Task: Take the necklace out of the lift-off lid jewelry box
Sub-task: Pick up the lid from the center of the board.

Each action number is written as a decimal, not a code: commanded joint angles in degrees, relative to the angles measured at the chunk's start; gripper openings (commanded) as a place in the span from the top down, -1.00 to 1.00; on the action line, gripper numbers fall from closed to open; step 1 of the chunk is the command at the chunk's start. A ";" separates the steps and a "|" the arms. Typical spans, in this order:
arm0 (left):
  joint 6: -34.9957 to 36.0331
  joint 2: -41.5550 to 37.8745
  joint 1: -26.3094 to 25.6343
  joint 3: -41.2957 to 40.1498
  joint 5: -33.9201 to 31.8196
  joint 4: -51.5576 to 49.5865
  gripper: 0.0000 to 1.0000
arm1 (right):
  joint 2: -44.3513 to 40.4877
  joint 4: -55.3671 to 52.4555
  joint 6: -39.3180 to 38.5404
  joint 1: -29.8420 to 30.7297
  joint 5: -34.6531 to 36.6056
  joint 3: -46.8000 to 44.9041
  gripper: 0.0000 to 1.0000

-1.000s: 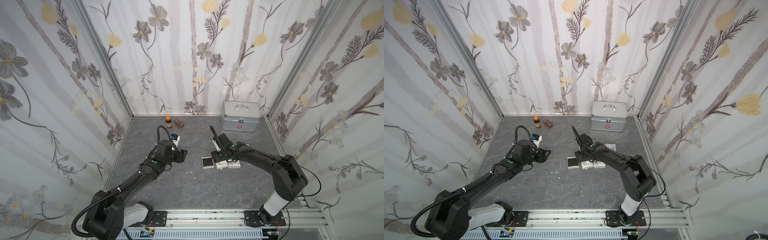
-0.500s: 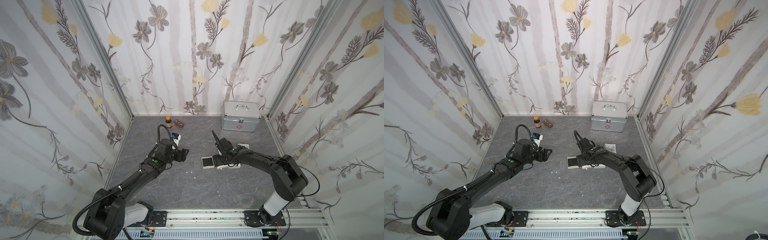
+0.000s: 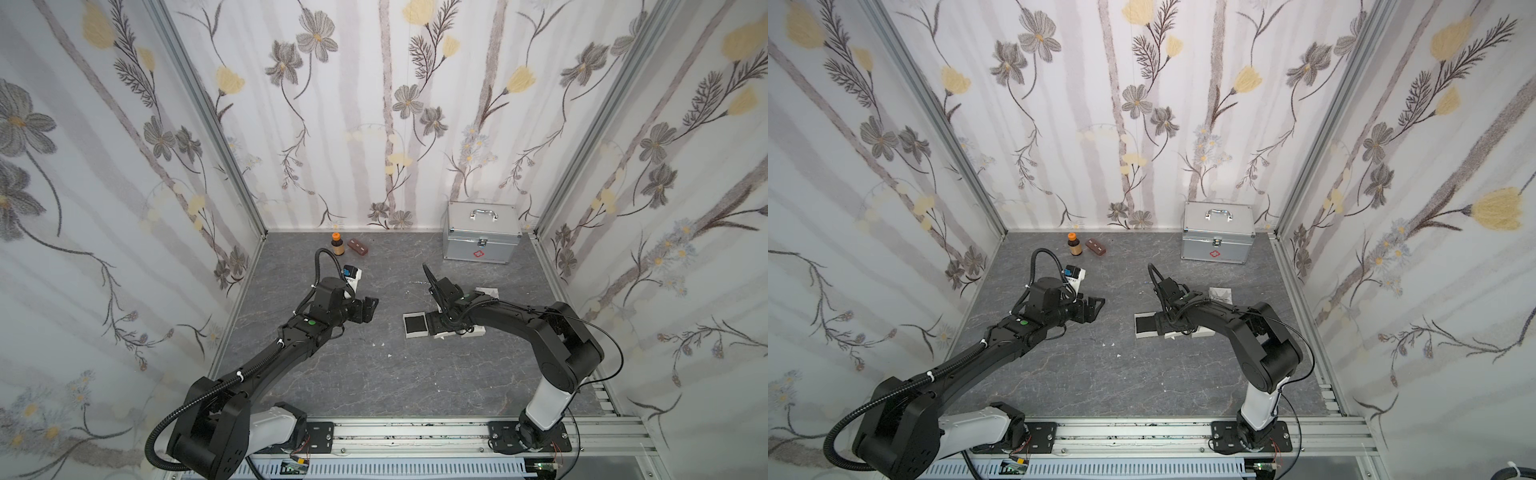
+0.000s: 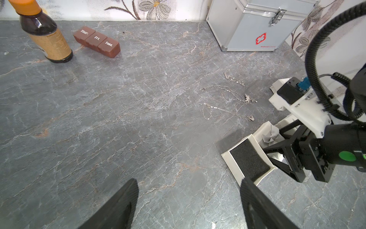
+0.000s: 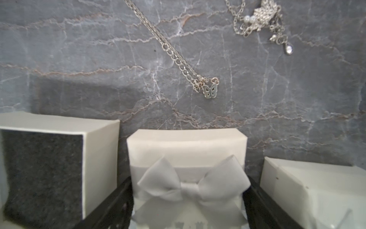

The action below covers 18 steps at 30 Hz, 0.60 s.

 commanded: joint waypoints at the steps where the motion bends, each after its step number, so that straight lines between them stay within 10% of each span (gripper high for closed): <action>1: 0.50 0.56 0.10 0.42 0.33 1.93 -0.64 | 0.88 1.64 0.03 0.05 0.73 0.58 -0.63; 18: -0.06 9.84 -1.75 -3.73 3.32 9.18 -0.59 | -7.67 5.04 -1.80 -4.33 -14.21 -1.57 -0.36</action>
